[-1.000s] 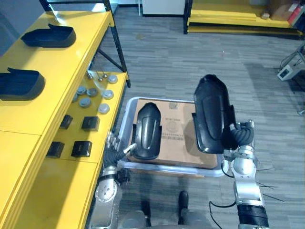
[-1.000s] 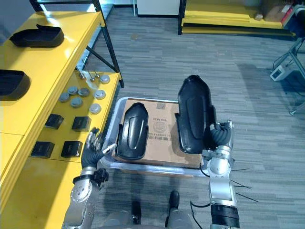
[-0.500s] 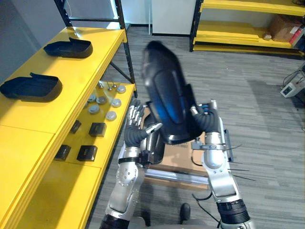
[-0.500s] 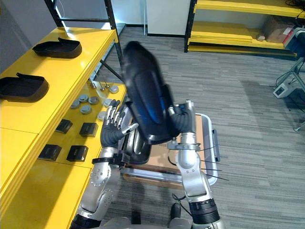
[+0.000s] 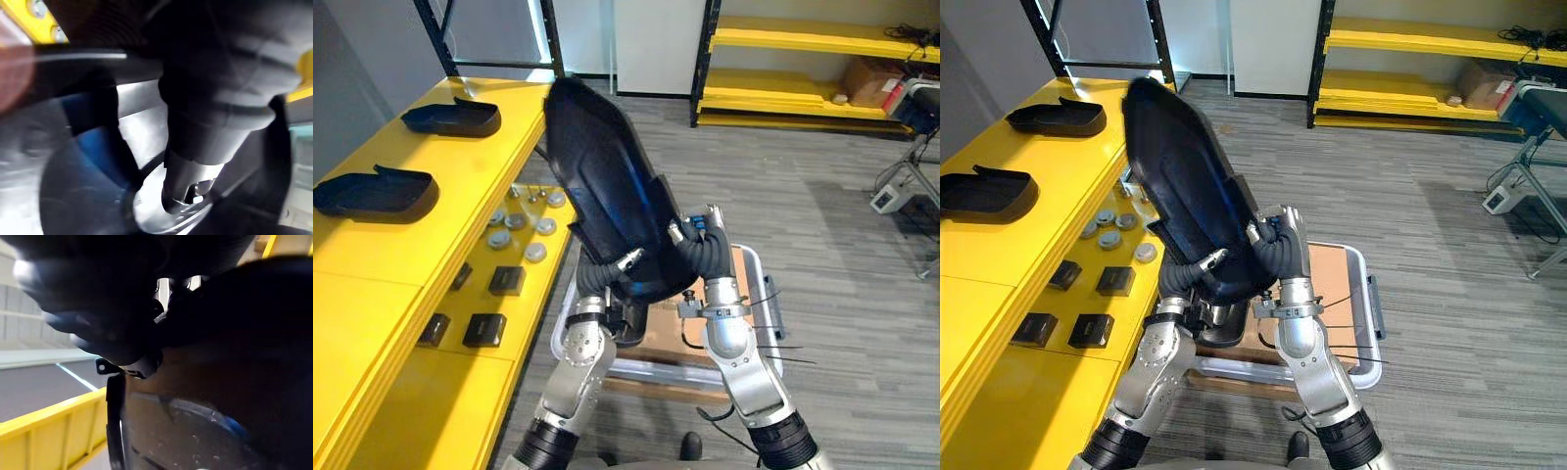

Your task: Walk over and take plastic housings, then place them on the shelf

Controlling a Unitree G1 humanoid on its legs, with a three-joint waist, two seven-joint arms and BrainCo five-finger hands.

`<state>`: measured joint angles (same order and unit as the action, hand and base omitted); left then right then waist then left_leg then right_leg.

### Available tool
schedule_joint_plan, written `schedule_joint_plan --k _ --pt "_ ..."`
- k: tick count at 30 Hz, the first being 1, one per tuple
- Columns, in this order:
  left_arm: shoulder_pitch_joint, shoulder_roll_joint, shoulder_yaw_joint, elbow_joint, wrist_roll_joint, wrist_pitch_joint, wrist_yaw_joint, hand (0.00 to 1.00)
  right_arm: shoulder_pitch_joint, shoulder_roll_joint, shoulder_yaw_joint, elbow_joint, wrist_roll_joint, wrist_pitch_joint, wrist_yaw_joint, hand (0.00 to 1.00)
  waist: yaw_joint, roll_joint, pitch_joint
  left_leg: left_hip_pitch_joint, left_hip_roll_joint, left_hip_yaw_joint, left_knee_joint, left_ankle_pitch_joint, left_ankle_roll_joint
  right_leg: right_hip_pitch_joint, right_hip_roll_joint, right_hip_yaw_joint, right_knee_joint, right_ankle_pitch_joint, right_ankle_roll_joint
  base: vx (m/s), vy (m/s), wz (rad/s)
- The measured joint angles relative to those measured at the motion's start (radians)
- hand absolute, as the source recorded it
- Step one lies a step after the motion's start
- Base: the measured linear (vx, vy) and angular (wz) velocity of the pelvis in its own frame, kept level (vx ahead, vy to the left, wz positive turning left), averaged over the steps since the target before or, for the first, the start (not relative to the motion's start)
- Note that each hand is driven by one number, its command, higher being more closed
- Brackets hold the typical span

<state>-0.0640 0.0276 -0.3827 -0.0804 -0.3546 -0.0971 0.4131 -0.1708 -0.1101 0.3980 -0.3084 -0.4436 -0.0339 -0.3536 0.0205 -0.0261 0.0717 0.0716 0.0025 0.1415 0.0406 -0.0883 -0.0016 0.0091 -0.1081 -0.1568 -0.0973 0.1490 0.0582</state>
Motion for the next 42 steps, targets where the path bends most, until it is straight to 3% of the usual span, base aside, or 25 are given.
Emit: schedule_joint_plan --k 1,6,9,14,16,17,20,21,23,25,26,29,31,34,35,42 --pt "0.000 0.003 -0.003 0.000 -0.010 0.000 0.000 1.00 -0.001 -0.003 0.002 0.000 0.000 0.000 -0.001 0.00 -0.004 -0.001 -0.003 0.001 0.000 0.001 0.000 0.000 0.000 0.000 0.000 0.001 0.000 0.000 0.000 -0.02 -0.013 -0.03" --pt "0.000 0.007 -0.016 0.000 -0.029 0.003 0.000 1.00 -0.002 -0.008 0.003 0.000 0.013 -0.018 -0.014 0.00 -0.006 0.003 -0.019 0.006 0.000 0.010 0.000 0.000 0.000 0.001 0.001 0.010 0.000 0.001 0.001 -0.03 -0.012 -0.05" --pt "0.000 0.007 -0.016 0.000 -0.006 0.014 -0.002 1.00 -0.019 -0.026 0.006 -0.001 0.049 -0.065 -0.006 0.00 -0.006 0.005 -0.021 0.008 0.000 0.013 -0.001 0.000 0.000 0.001 0.001 0.016 0.001 0.002 0.002 -0.05 -0.019 -0.04" --pt "0.000 0.005 0.033 -0.014 0.148 0.033 -0.033 1.00 -0.012 -0.076 -0.078 -0.014 0.168 -0.120 0.076 0.00 -0.005 0.005 -0.021 0.013 0.000 0.013 -0.003 0.000 0.000 0.002 0.001 0.017 0.006 0.002 0.002 -0.04 -0.015 0.00" --pt "0.002 0.006 0.054 -0.049 0.225 0.044 -0.045 1.00 0.012 -0.078 -0.150 -0.032 0.227 -0.134 0.117 0.00 -0.002 0.006 -0.021 0.014 0.000 0.012 -0.005 0.000 0.000 0.002 0.000 0.016 0.006 0.002 0.002 0.00 0.000 0.00" --pt "0.003 -0.003 0.065 -0.080 0.296 0.048 -0.066 1.00 0.031 -0.077 -0.199 -0.037 0.312 -0.168 0.162 0.00 -0.005 0.006 -0.021 0.015 -0.001 0.013 -0.006 0.000 0.000 0.002 0.000 0.016 0.006 0.002 0.002 0.00 0.000 0.00" --pt "0.008 -0.035 0.080 -0.109 0.409 0.048 -0.105 1.00 0.081 -0.044 -0.338 -0.069 0.473 -0.214 0.224 0.00 -0.007 0.008 -0.021 0.016 -0.001 0.012 -0.008 0.000 0.000 0.003 0.000 0.015 0.006 0.000 0.004 0.00 0.000 0.00" --pt "0.011 -0.039 0.086 -0.110 0.410 0.047 -0.108 1.00 0.084 -0.035 -0.364 -0.070 0.487 -0.216 0.224 0.00 -0.007 0.008 -0.021 0.016 -0.001 0.012 -0.009 0.000 0.000 0.003 0.000 0.015 0.006 0.000 0.005 0.00 0.000 0.00" --pt "0.061 -0.055 0.154 -0.130 0.437 0.040 -0.110 1.00 0.093 0.008 -0.647 -0.065 0.625 -0.233 0.197 0.00 -0.011 0.011 -0.022 0.020 -0.002 0.012 -0.014 0.000 0.000 0.004 0.000 0.015 0.008 -0.005 0.009 0.00 0.000 0.00" --pt "0.112 -0.052 0.220 -0.144 0.444 0.041 -0.107 1.00 0.108 0.007 -0.806 -0.037 0.696 -0.254 0.168 0.00 -0.018 0.017 -0.025 0.023 -0.002 0.012 -0.025 0.000 0.000 0.003 0.001 0.016 0.008 -0.008 0.010 0.00 0.000 0.00" --pt "0.142 -0.052 0.264 -0.146 0.445 0.041 -0.105 1.00 0.133 0.003 -0.874 -0.006 0.734 -0.275 0.144 0.00 -0.032 0.022 -0.028 0.023 -0.002 0.013 -0.031 0.000 0.000 0.003 0.001 0.015 0.008 -0.012 0.011 0.00 0.000 0.00" --pt "0.193 -0.052 0.304 -0.164 0.445 0.041 -0.104 1.00 0.206 0.004 -0.969 0.139 0.760 -0.289 0.103 0.00 -0.037 0.032 -0.034 0.028 -0.002 0.015 -0.041 0.000 0.000 0.001 0.001 0.017 0.005 -0.015 0.013 0.01 -0.007 -0.02" --pt "0.219 -0.053 0.303 -0.206 0.446 0.038 -0.108 1.00 0.258 0.004 -0.983 0.285 0.768 -0.282 0.092 0.00 -0.037 0.032 -0.034 0.028 -0.002 0.016 -0.040 0.000 0.000 -0.001 0.002 0.017 0.004 -0.015 0.013 0.04 -0.012 -0.02" --pt "0.245 -0.054 0.302 -0.242 0.445 0.013 -0.111 1.00 0.318 0.018 -0.979 0.514 0.769 -0.232 0.106 0.00 -0.036 0.032 -0.034 0.028 -0.002 0.016 -0.040 -0.001 0.000 0.000 0.002 0.017 0.003 -0.015 0.013 0.00 0.000 0.00" --pt "0.256 -0.055 0.303 -0.252 0.445 0.000 -0.117 1.00 0.343 0.032 -0.977 0.627 0.779 -0.202 0.126 0.00 -0.034 0.032 -0.034 0.029 -0.001 0.016 -0.040 -0.002 0.001 0.002 0.001 0.016 0.003 -0.015 0.013 0.00 0.000 0.00" --pt "0.354 -0.067 0.303 -0.274 0.434 -0.011 -0.166 1.00 0.454 0.109 -0.901 0.996 0.775 -0.109 0.260 0.00 -0.032 0.033 -0.023 0.057 0.000 -0.007 -0.042 -0.022 0.007 0.042 -0.013 -0.016 0.034 -0.046 0.026 -0.06 -0.019 0.13"
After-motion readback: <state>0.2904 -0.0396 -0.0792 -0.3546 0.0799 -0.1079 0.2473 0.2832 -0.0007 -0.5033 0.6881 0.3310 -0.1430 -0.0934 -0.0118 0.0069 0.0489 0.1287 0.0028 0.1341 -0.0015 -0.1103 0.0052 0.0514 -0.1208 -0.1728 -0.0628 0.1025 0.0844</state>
